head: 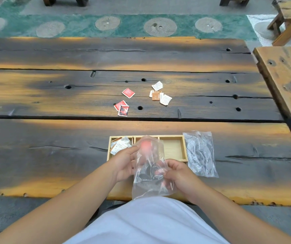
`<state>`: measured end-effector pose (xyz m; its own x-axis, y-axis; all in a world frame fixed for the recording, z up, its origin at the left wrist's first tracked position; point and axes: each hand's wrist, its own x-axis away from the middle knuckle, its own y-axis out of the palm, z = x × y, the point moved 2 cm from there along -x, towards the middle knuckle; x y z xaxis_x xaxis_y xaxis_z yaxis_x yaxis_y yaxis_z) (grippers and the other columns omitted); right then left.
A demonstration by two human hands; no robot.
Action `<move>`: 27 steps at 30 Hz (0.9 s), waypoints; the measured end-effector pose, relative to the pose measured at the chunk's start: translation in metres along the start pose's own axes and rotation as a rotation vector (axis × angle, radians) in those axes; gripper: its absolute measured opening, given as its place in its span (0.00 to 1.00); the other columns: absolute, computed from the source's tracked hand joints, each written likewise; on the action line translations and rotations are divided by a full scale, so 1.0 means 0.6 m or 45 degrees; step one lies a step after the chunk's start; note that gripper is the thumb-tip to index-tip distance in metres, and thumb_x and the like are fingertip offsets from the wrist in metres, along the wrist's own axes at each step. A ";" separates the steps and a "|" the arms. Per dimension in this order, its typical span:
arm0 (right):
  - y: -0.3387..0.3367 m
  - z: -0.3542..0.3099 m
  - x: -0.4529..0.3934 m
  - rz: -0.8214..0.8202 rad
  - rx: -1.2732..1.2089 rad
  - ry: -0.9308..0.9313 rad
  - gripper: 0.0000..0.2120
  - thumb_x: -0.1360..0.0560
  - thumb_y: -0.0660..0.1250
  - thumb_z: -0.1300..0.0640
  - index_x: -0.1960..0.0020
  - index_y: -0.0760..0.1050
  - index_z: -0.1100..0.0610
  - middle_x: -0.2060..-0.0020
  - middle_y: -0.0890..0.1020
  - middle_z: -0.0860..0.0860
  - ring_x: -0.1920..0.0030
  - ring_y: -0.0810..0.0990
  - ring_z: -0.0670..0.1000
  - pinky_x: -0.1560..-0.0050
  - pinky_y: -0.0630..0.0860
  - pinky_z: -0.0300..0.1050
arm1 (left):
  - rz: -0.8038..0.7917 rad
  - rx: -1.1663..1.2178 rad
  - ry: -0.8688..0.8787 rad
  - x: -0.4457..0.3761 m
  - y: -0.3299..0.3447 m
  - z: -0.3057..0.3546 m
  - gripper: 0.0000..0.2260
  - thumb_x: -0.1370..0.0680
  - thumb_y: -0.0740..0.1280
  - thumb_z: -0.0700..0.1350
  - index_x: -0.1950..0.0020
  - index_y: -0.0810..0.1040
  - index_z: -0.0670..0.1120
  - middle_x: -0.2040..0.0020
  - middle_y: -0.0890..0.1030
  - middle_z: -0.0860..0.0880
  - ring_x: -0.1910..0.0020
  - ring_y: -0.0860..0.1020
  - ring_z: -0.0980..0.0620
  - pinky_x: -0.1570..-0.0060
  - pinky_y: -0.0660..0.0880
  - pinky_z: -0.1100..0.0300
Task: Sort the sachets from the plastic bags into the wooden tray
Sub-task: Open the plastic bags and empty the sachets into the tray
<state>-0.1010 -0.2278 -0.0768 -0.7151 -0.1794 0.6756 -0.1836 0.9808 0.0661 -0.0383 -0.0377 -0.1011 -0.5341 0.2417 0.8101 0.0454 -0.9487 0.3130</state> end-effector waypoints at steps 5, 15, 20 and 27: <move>-0.038 0.030 -0.003 0.056 0.101 -0.006 0.14 0.24 0.65 0.64 0.43 0.71 0.72 0.61 0.82 0.44 0.74 0.74 0.46 0.67 0.69 0.42 | 0.097 -0.112 0.110 -0.029 0.028 0.017 0.12 0.21 0.67 0.49 0.40 0.80 0.46 0.50 0.85 0.46 0.55 0.82 0.47 0.52 0.79 0.50; -0.167 0.090 -0.002 0.298 0.033 -0.055 0.12 0.25 0.72 0.55 0.59 0.69 0.57 0.67 0.68 0.54 0.73 0.67 0.46 0.70 0.65 0.39 | 0.191 -0.331 0.288 -0.099 0.129 0.032 0.10 0.21 0.68 0.46 0.62 0.75 0.49 0.63 0.80 0.50 0.63 0.75 0.53 0.61 0.69 0.58; -0.232 0.117 0.000 0.433 0.002 -0.062 0.16 0.25 0.71 0.56 0.65 0.67 0.56 0.73 0.67 0.48 0.74 0.63 0.44 0.71 0.60 0.38 | 0.146 -0.661 0.433 -0.139 0.192 0.051 0.09 0.21 0.68 0.47 0.62 0.78 0.48 0.62 0.79 0.49 0.70 0.71 0.55 0.74 0.65 0.64; -0.298 0.149 -0.012 0.565 -0.258 0.069 0.10 0.22 0.67 0.59 0.61 0.73 0.58 0.74 0.77 0.52 0.71 0.71 0.49 0.69 0.68 0.39 | 0.010 -0.787 0.379 -0.205 0.277 0.066 0.09 0.23 0.68 0.33 0.46 0.79 0.43 0.56 0.80 0.45 0.66 0.78 0.56 0.70 0.74 0.67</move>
<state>-0.1231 -0.4089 -0.1591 -0.6574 0.2583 0.7079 0.2696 0.9579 -0.0992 0.0685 -0.2170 -0.1288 -0.7490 0.2520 0.6127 -0.3928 -0.9137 -0.1044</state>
